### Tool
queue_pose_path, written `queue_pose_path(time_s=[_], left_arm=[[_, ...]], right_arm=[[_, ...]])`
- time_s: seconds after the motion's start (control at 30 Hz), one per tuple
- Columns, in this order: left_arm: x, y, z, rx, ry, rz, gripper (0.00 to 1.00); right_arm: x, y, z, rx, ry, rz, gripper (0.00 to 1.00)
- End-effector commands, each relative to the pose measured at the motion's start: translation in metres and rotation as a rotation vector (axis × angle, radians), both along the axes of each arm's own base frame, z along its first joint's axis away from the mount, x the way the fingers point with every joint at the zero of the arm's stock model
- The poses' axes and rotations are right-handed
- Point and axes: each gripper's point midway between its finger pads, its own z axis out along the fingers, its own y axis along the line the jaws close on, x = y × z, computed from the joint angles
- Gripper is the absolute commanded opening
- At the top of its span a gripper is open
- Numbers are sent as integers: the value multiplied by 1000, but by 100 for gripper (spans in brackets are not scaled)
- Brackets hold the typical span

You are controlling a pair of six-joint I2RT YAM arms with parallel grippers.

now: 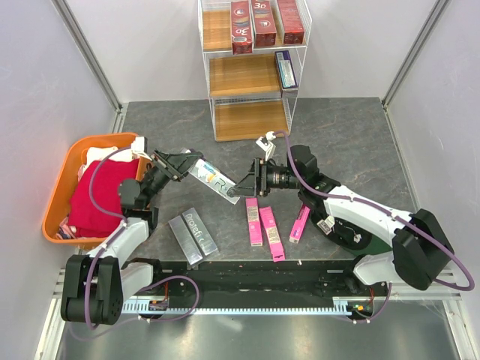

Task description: Place and organize the toothpastes onto the shelf

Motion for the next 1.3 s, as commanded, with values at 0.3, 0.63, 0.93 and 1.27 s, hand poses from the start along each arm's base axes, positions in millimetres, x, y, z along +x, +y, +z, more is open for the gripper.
queue_pose_path(time_s=[0.3, 0.63, 0.93, 1.27], left_arm=[[-6, 6, 23, -61, -67, 15, 10], [-9, -1, 2, 103, -48, -2, 68], [2, 13, -37, 460, 70, 104, 92], [16, 61, -68, 695, 259, 348, 95]], right_arm=[[-10, -5, 16, 37, -57, 39, 53], [-1, 0, 29, 76, -68, 18, 33], [24, -4, 46, 102, -84, -60, 27], [85, -27, 59, 135, -99, -257, 23]])
